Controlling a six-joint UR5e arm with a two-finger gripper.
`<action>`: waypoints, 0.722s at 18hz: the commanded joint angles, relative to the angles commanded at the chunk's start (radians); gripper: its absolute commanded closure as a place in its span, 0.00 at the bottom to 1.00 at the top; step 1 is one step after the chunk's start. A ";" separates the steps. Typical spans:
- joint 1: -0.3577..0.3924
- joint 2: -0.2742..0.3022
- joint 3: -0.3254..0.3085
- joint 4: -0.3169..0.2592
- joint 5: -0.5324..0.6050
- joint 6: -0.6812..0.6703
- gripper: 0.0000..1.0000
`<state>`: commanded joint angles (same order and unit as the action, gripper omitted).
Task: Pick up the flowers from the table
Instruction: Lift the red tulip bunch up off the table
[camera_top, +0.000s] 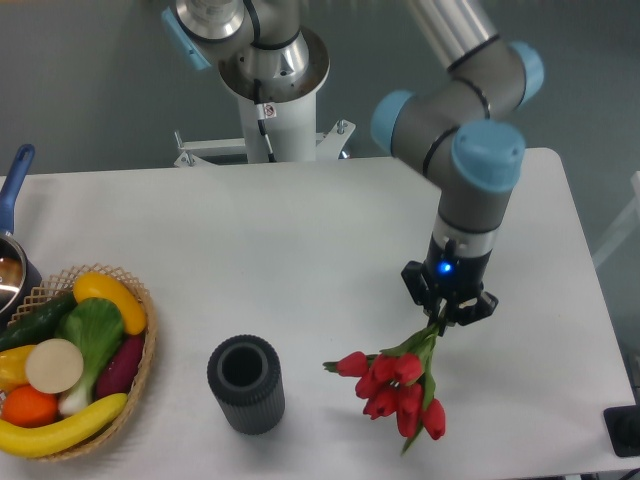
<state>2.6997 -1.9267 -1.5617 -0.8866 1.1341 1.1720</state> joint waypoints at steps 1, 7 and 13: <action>0.015 0.020 0.011 0.000 -0.038 -0.009 0.79; 0.152 0.087 0.028 0.005 -0.305 -0.064 0.79; 0.215 0.092 0.028 0.005 -0.458 -0.083 0.79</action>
<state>2.9146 -1.8346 -1.5340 -0.8820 0.6765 1.0891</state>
